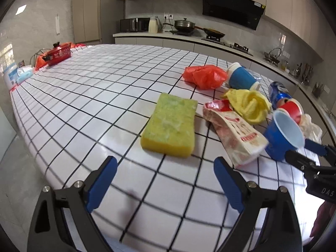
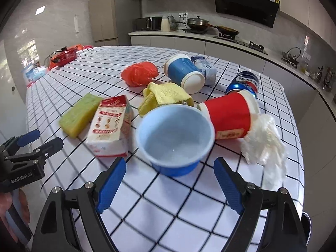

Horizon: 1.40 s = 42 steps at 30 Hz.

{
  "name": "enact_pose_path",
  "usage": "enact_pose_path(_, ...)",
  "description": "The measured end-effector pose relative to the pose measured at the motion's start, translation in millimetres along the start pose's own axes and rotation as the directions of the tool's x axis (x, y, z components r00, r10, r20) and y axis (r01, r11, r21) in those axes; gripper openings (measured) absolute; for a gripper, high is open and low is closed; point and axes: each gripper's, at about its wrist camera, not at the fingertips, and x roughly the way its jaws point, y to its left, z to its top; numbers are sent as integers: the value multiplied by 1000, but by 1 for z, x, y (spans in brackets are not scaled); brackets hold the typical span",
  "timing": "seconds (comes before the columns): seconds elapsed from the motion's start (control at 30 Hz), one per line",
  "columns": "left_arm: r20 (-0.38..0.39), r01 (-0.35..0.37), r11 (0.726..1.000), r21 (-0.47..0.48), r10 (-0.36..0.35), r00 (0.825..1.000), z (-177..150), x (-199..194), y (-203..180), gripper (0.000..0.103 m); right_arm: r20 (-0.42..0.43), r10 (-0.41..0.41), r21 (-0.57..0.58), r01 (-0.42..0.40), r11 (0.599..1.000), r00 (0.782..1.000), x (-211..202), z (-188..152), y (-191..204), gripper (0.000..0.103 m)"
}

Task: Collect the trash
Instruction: 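Grasp the blue plastic cup with the right gripper while the left grasps the sponge, then carry cup and sponge over the black bin and release both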

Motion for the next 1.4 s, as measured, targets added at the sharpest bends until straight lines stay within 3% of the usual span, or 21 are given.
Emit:
enact_pose_path(0.17,-38,10,1000,18,-10,999,10,22,1,93,-11,-17,14,18,1000,1000,23,12,3,86)
enact_pose_path(0.27,-58,21,999,27,-19,998,17,33,1,90,-20,-23,25,24,999,1000,34,20,3,78)
enact_pose_path(0.53,-98,35,999,34,-32,995,29,47,1,81,-15,-37,37,38,999,999,52,36,4,78)
enact_pose_path(0.6,-96,31,999,43,-27,995,30,47,0,74,-15,-36,44,37,998,999,54,37,3,77)
enact_pose_path(0.63,-88,31,998,52,-26,996,30,46,0,60,-12,-32,52,32,998,999,53,38,3,77)
enact_pose_path(0.77,-39,47,998,32,-46,998,30,32,3,54,21,-15,79,13,997,1000,41,37,0,76)
enact_pose_path(0.97,0,72,997,14,-72,997,28,-1,2,54,61,-5,80,0,997,998,11,38,-2,76)
enact_pose_path(1.4,46,150,985,83,-154,987,12,-68,-59,54,120,-72,84,62,995,990,-71,10,-36,76)
